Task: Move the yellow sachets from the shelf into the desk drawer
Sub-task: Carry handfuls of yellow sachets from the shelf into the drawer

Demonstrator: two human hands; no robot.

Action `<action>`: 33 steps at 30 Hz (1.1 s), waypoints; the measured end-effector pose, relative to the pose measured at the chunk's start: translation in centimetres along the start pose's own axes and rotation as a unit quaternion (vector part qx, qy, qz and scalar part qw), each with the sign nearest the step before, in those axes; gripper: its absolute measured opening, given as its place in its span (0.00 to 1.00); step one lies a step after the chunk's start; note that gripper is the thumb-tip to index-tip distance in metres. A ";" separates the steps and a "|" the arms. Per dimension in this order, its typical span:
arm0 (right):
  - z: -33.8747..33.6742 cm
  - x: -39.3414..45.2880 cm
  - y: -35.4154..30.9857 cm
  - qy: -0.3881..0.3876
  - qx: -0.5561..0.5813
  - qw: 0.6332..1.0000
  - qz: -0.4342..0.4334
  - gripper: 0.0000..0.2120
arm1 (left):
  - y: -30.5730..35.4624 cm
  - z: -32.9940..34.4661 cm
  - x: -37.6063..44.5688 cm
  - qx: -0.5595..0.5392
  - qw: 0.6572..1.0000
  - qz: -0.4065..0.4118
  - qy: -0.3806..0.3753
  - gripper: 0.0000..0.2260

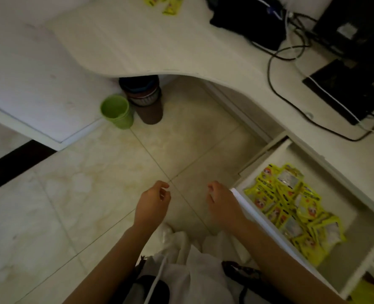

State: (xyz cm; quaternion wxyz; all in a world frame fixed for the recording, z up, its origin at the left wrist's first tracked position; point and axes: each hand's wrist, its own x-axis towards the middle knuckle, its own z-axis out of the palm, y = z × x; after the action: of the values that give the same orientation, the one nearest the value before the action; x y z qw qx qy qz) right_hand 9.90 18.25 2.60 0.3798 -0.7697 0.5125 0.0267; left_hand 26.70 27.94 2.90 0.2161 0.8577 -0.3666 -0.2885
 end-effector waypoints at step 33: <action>-6.6 33.7 -25.7 0.017 -0.043 0.991 -0.128 0.18 | -0.3 -20.8 34.3 -0.018 0.992 -0.021 0.121 0.09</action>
State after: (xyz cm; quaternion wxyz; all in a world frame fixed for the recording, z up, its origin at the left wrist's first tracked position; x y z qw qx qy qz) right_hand 44.36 -6.94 7.11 0.3376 -0.8452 0.4142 -0.0129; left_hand 59.84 5.57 6.58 0.2679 0.8899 -0.3146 -0.1932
